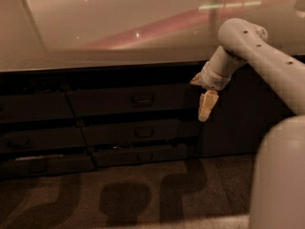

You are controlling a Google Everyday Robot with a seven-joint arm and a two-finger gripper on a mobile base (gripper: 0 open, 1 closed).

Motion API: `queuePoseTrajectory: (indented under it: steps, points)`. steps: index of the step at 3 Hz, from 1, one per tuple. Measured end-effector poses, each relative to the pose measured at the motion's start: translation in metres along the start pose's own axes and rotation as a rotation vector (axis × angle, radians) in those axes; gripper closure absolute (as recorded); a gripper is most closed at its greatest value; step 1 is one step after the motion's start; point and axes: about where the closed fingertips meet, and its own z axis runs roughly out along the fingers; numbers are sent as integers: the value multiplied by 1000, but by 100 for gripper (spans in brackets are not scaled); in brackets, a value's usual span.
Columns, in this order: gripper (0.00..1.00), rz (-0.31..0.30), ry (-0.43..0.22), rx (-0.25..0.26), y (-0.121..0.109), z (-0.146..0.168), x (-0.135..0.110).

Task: Open top drawer

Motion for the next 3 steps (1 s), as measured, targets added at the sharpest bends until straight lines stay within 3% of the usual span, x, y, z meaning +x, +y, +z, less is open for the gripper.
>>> queuePoseTrajectory:
  steps: [1, 2, 3]
  points:
    - [0, 15, 10, 7, -19, 0, 9]
    - [0, -5, 42, 14, -17, 4, 2]
    - [0, -106, 108, 118, -21, -9, -42]
